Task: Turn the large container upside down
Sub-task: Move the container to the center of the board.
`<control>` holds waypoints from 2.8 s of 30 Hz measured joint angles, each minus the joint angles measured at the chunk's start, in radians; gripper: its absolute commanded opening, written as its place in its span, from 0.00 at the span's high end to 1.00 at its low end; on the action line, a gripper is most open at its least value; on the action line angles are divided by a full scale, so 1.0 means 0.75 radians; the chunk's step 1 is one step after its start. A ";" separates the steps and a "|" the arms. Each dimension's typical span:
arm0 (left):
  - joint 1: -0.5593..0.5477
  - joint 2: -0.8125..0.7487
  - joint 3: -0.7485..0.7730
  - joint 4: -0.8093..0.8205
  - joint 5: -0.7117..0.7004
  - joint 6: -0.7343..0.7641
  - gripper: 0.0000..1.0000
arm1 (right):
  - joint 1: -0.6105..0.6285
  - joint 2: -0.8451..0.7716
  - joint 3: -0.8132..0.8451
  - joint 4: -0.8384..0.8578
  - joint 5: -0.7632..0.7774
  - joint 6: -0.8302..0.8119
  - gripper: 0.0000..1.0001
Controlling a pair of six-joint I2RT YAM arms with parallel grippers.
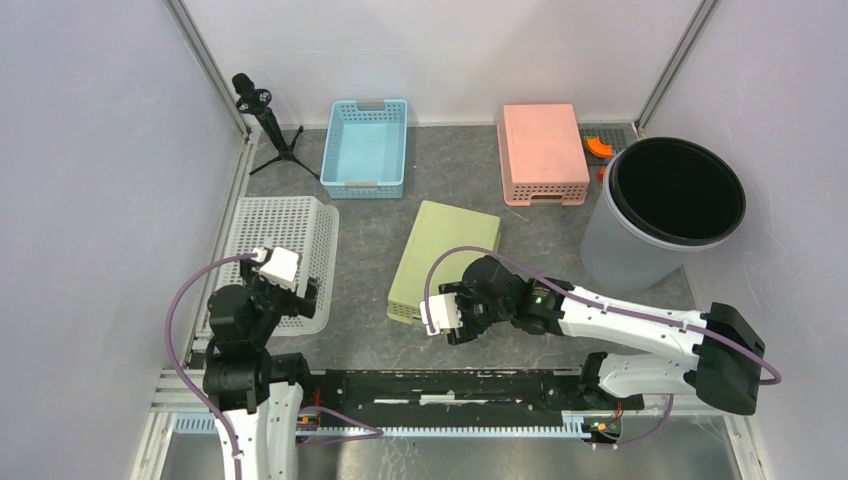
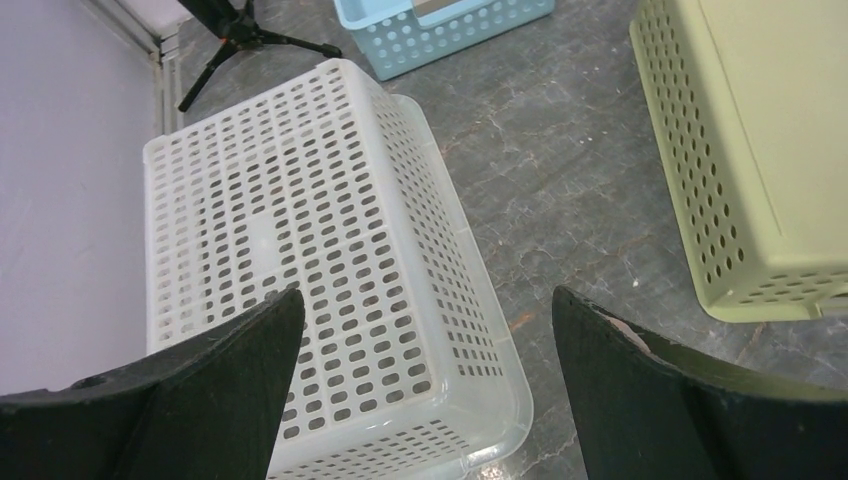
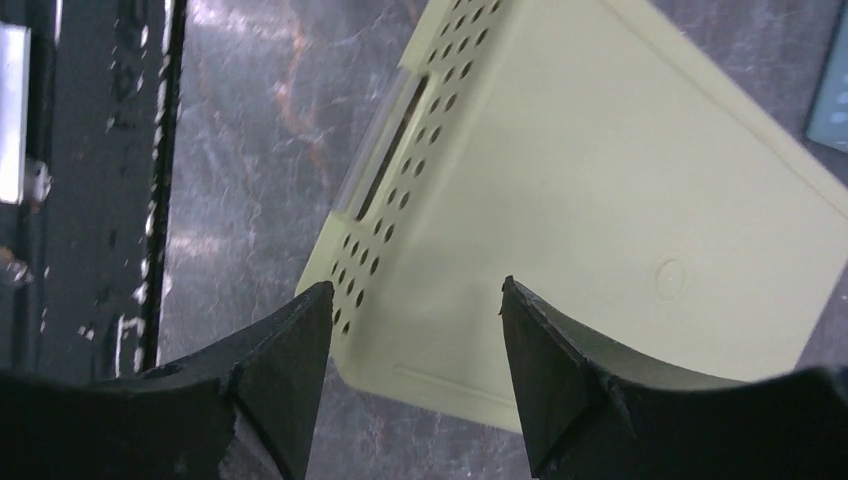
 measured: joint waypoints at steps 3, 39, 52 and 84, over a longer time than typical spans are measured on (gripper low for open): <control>0.019 -0.004 0.004 -0.041 0.065 0.047 0.00 | 0.010 -0.004 -0.024 0.098 0.037 0.049 0.31; 0.041 -0.002 0.024 -0.151 0.210 0.155 0.00 | -0.325 0.218 -0.055 0.276 0.261 -0.305 0.34; 0.041 -0.010 0.024 -0.151 0.209 0.155 0.00 | -0.480 0.426 0.143 0.223 0.207 -0.541 0.37; 0.041 -0.010 0.024 -0.151 0.209 0.155 0.00 | -0.744 0.917 0.693 0.129 0.348 -0.819 0.36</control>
